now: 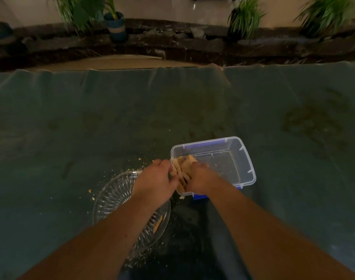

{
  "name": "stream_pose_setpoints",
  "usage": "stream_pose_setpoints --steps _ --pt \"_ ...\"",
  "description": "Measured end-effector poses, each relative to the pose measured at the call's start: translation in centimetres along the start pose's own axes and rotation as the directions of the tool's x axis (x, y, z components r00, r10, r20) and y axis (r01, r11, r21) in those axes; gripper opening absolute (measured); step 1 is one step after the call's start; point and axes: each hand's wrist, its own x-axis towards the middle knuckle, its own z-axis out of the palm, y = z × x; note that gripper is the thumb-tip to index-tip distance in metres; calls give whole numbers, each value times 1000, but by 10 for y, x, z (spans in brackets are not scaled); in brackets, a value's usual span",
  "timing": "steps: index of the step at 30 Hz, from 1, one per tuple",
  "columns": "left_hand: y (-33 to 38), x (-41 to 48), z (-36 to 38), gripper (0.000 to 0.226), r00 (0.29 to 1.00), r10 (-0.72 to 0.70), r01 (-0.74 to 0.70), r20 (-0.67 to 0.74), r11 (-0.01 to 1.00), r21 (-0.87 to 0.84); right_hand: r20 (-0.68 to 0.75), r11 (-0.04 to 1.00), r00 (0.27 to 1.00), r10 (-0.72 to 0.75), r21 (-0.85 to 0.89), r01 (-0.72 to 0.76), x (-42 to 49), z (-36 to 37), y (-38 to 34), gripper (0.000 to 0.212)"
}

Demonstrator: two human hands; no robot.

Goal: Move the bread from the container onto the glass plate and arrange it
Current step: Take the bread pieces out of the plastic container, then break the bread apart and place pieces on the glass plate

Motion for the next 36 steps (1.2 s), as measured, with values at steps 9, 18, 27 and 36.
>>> stream_pose_setpoints --steps 9,18,27,36 --pt "-4 -5 -1 26 996 31 -32 -84 999 -14 -94 982 987 133 -123 -144 7 7 -1 25" --pt "17 7 -30 44 994 -89 68 -62 956 -286 -198 764 948 249 642 -67 -43 -47 -11 20" --pt "-53 -7 -56 33 933 -358 289 19 720 -631 -44 338 992 122 941 0 -52 -7 -99 32" --pt "-157 -53 -30 25 864 -489 432 123 593 -679 188 252 961 201 938 -236 -9 88 -132 37"
